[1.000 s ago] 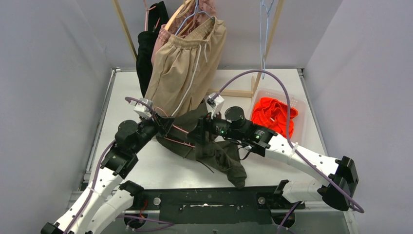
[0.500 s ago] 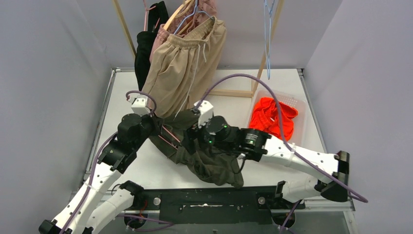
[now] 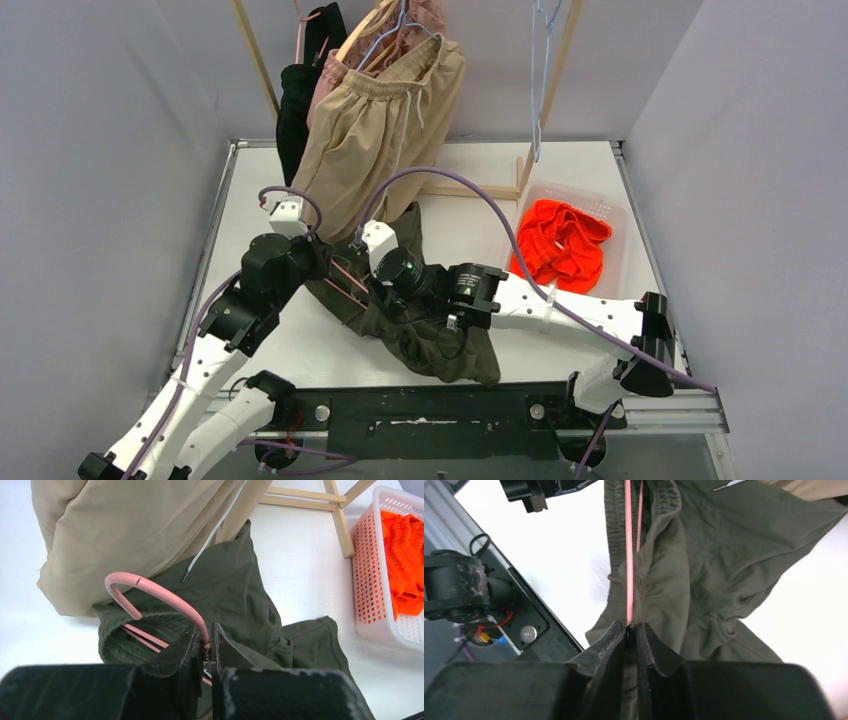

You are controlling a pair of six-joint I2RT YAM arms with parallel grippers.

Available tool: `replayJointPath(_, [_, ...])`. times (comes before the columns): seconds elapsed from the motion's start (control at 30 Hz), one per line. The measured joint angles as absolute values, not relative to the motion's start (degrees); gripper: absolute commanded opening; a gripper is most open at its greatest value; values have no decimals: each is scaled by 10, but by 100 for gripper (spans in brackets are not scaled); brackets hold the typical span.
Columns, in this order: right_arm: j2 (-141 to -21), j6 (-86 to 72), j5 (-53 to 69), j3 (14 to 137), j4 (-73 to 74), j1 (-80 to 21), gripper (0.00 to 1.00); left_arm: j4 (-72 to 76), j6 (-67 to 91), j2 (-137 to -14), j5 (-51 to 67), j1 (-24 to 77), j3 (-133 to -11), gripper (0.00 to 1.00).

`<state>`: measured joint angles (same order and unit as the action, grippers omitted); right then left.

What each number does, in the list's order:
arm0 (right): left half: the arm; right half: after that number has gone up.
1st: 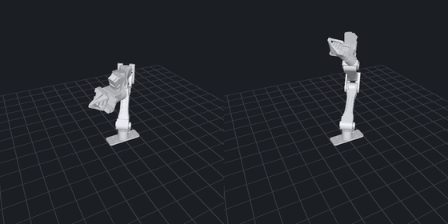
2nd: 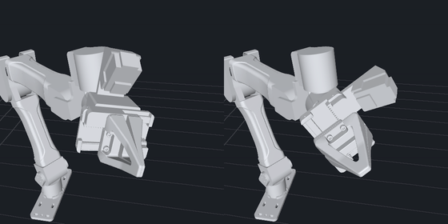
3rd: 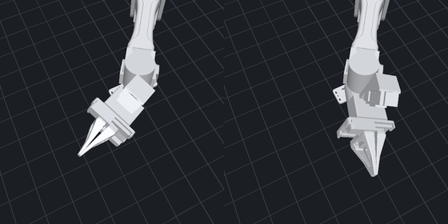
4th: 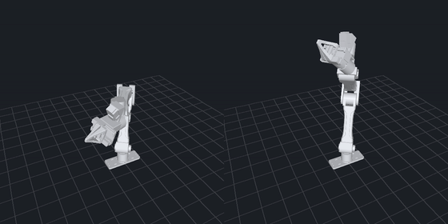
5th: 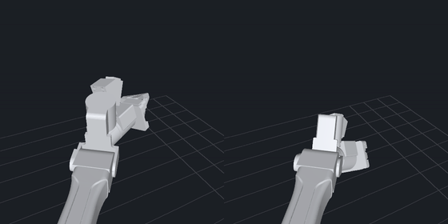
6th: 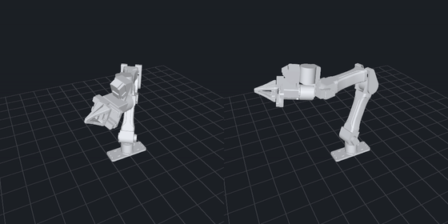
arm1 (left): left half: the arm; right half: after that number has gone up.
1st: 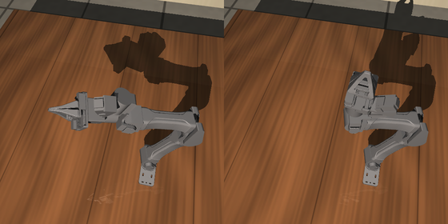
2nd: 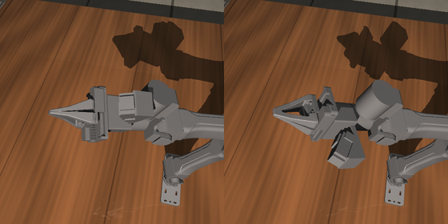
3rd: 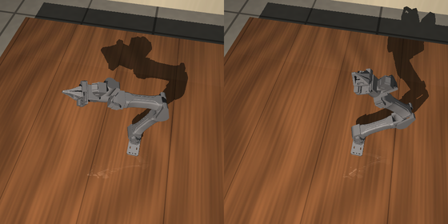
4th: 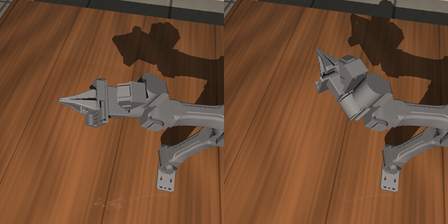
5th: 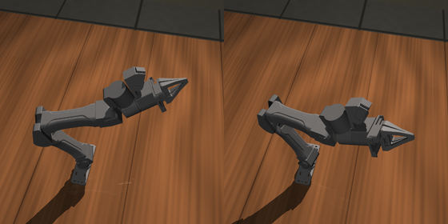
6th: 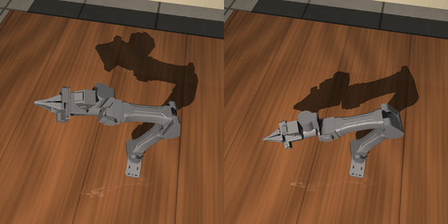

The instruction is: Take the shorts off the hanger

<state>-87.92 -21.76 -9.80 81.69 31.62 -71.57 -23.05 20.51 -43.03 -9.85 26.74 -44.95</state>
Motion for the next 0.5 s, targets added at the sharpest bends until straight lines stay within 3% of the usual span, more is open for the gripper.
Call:
replayJointPath(0.1, [-872, -216, -93, 808, 308, -716, 1, -235, 205, -426, -99, 269, -449, 0])
replayJointPath(0.33, [-839, -231, -106, 767, 301, -702, 0, -253, 208, -425, -122, 270, -455, 0])
replayJointPath(0.5, [-783, -278, -122, 701, 299, -637, 0, -268, 231, -412, -171, 270, -463, 0])
